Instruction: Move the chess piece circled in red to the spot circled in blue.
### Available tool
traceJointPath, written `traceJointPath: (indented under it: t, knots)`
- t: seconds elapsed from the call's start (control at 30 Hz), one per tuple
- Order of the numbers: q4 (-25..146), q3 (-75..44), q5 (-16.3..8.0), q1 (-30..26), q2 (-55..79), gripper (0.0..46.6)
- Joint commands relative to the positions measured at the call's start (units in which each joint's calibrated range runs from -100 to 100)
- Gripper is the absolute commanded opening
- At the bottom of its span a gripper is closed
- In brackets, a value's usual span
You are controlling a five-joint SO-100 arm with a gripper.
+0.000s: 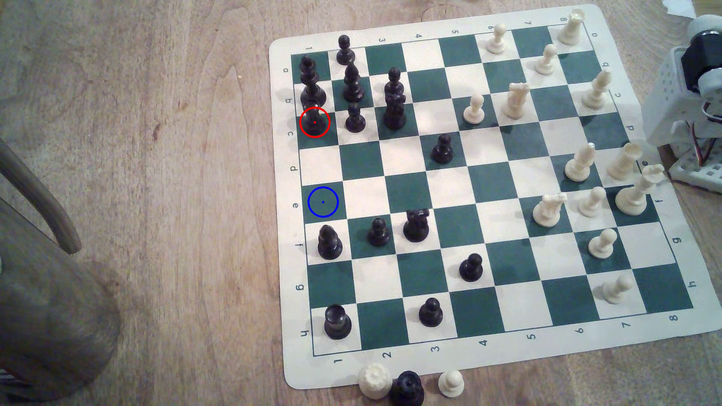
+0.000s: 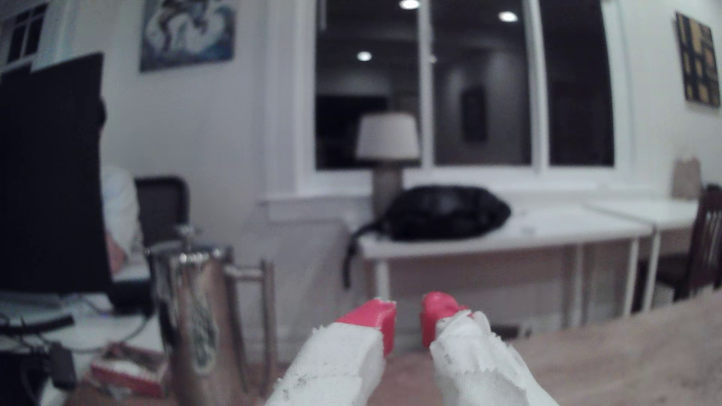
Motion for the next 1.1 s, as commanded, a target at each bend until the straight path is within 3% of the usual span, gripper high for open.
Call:
traceJointPath:
  t: [0.0,0.2,0.27,0.43,0.63,0.97,1.07]
  knots:
    - [1.5,-7.3,-4.1,-1.4,9.3,0.3]
    - [5.4,-21.7,-1.1,-5.9,32.1,0.3]
    - [6.5,-25.7,-1.1,-6.8,39.1,0.3]
    - [21.4,-56.9,-3.7,-6.0,69.9,0.3]
    - [27.7,-76.4,-4.7,-4.2,89.3,0.3]
    - [28.5,-90.3,-8.0,-1.7,107.4,3.5]
    - [28.2,-91.4,-9.0,-1.7,109.8,8.6]
